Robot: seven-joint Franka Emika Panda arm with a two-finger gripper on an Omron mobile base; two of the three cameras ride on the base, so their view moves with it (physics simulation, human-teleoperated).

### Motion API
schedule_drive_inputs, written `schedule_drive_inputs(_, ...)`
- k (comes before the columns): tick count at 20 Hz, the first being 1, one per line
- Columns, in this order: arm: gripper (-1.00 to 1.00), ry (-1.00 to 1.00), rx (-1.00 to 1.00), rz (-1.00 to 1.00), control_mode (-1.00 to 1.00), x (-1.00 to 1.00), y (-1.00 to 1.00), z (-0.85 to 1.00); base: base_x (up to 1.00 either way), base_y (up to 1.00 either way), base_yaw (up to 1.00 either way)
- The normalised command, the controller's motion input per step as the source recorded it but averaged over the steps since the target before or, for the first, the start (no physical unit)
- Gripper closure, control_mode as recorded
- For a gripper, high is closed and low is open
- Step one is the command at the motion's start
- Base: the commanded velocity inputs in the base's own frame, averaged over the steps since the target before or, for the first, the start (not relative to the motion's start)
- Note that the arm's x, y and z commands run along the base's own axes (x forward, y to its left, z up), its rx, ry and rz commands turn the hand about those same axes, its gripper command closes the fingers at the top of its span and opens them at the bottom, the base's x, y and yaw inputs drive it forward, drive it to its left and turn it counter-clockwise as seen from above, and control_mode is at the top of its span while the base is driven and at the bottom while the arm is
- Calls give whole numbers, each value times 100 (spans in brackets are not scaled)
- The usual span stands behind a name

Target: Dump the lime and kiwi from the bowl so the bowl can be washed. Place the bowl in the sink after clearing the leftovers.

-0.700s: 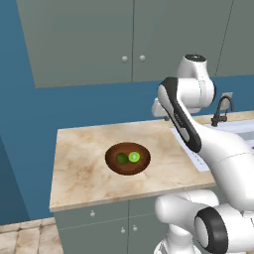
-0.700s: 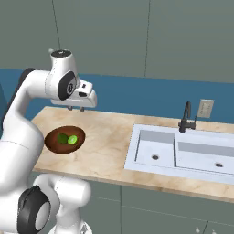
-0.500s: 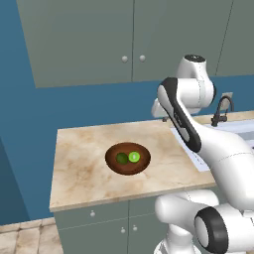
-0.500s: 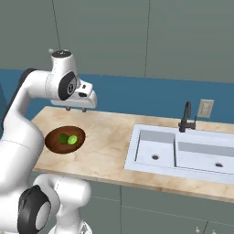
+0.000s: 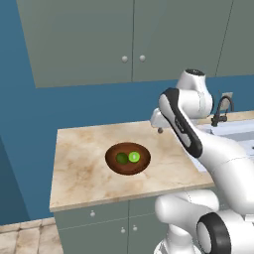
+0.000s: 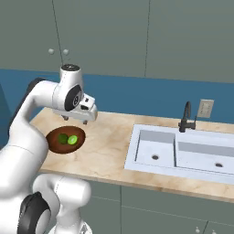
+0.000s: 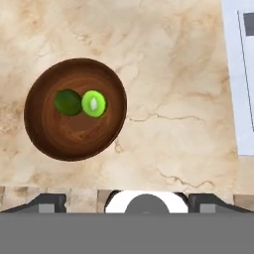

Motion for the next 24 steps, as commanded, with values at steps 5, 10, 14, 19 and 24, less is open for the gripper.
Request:
schedule_drive_inputs(5, -100, 14, 6, -7, -100, 17, 38, -96, 0, 0, 0)
schedule_drive_inputs(10, -100, 8, 8, -7, -100, 14, 23, -75, 0, 0, 0)
schedule_drive_inputs(14, -100, 4, 3, -4, -100, 7, 4, -64, 0, 0, 0)
schedule_drive_inputs(19, -100, 1, 2, -2, -100, 20, 0, -37, 0, 0, 0)
schedule_drive_inputs(24, -100, 0, 0, -1, -100, 37, 0, -28, 0, 0, 0)
